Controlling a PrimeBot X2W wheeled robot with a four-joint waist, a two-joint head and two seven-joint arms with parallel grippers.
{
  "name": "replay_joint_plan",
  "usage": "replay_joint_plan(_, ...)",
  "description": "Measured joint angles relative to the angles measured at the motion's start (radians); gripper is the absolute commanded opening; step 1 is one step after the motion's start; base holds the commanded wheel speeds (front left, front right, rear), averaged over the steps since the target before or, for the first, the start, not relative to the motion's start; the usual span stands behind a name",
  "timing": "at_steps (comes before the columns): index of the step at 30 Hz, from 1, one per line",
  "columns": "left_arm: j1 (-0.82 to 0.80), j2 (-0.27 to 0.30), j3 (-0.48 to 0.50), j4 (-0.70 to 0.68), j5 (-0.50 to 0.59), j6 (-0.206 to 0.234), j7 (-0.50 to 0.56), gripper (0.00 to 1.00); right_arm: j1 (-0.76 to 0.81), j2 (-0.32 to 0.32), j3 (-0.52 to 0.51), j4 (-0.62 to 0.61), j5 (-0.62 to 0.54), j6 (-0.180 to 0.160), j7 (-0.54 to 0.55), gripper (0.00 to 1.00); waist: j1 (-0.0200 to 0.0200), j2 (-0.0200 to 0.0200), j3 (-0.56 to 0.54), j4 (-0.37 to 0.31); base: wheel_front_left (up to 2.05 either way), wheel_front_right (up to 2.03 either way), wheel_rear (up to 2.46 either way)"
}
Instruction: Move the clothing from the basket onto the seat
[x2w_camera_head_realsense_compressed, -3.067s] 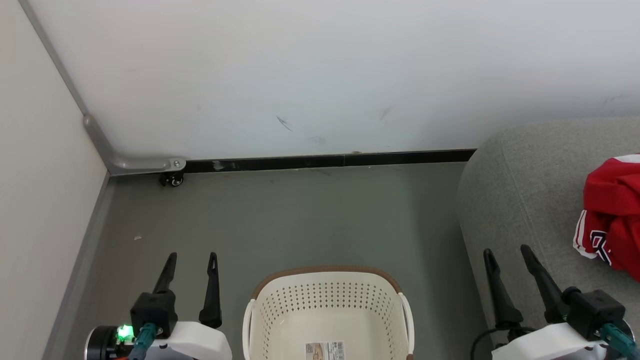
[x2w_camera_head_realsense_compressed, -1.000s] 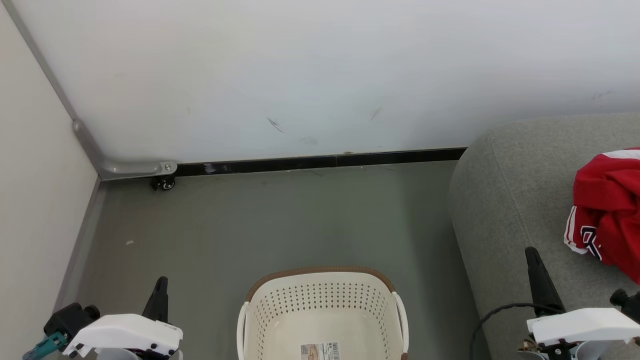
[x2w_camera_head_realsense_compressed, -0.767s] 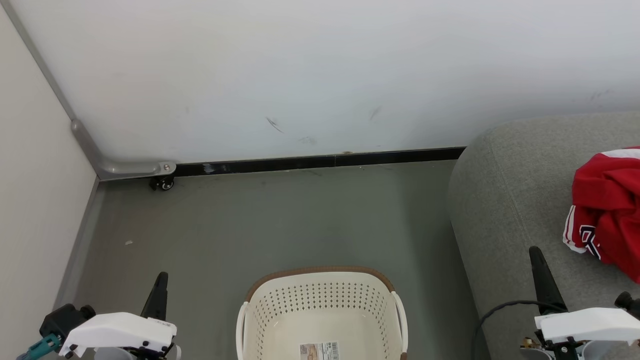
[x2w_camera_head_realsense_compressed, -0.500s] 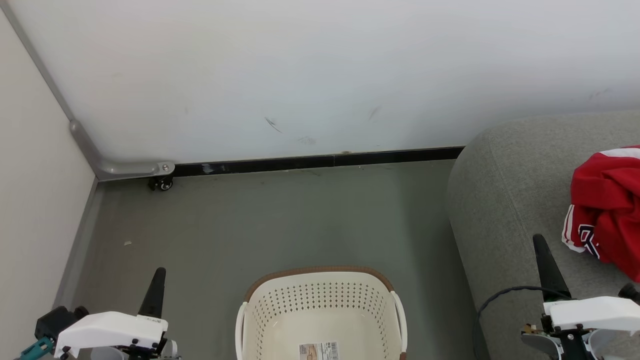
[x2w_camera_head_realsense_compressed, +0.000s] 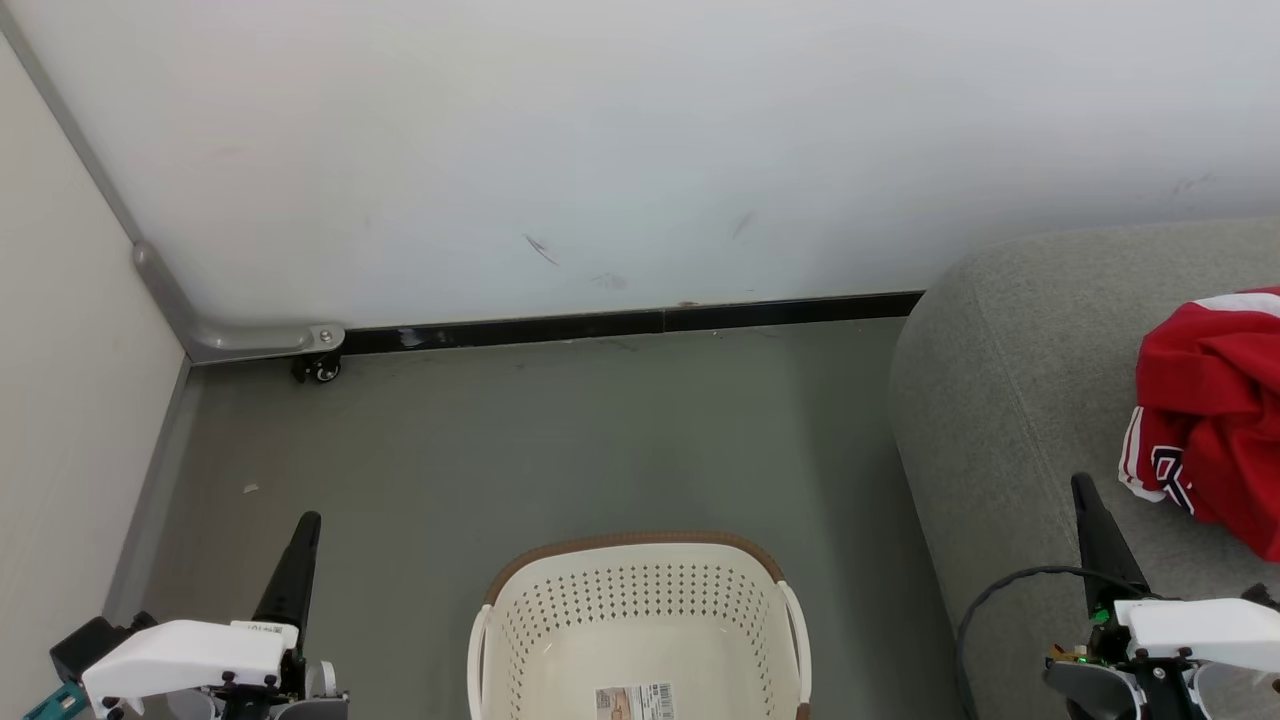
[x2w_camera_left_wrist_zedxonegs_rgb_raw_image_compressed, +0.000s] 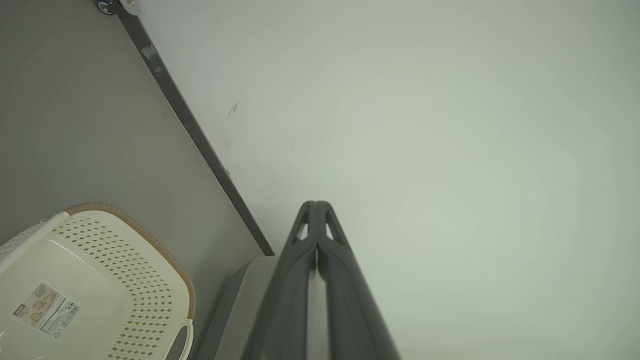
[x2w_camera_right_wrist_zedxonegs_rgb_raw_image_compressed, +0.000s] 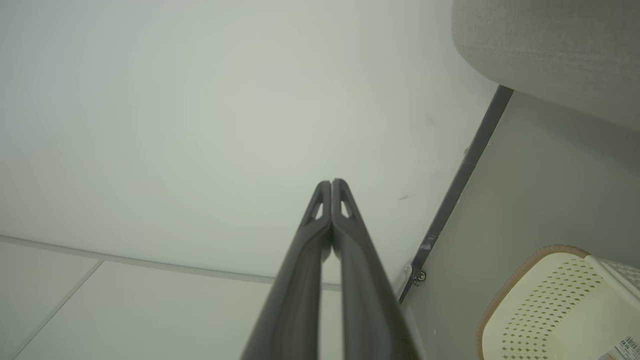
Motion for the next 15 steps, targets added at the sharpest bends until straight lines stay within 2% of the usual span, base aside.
replay_joint_plan(15, 0.0, -0.014, 0.036, -0.047, -0.209, -0.026, 0.039, 0.0, -0.038, -0.002, -0.022, 0.006, 0.212, 0.0, 0.034, 0.0, -0.0001, 0.0, 0.001, -0.006, 0.0, 0.0, 0.0)
